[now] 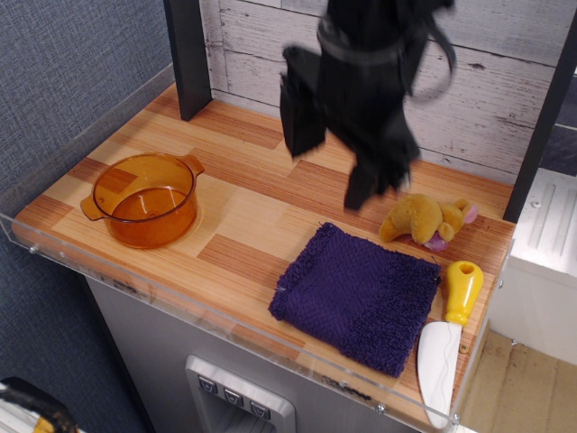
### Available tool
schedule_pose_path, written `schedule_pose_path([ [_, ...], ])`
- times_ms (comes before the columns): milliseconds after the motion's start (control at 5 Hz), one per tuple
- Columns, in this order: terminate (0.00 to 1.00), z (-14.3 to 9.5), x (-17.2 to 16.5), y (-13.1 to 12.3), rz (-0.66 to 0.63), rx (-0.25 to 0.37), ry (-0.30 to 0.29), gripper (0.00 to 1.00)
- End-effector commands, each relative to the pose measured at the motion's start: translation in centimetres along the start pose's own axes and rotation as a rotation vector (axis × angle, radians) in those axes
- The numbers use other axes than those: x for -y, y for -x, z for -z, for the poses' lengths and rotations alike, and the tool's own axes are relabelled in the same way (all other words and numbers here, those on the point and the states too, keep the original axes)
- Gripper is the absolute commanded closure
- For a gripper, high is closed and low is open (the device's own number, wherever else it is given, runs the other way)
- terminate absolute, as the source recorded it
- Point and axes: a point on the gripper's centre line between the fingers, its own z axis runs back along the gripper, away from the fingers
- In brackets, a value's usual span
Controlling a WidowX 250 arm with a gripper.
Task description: Move the purple cloth to the back center of the table adjacent to the brown vegetables.
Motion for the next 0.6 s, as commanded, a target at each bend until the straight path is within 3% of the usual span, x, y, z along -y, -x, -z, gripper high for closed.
schedule_pose_path([
  [0,0.0,2.1,-4.5,-1.5,-0.096,0.003,0.052,0.0],
  [200,0.0,4.9,-3.4,-0.9,-0.029,-0.044,0.164,0.0],
  [400,0.0,5.6,-1.5,0.3,0.06,-0.097,0.152,0.0],
])
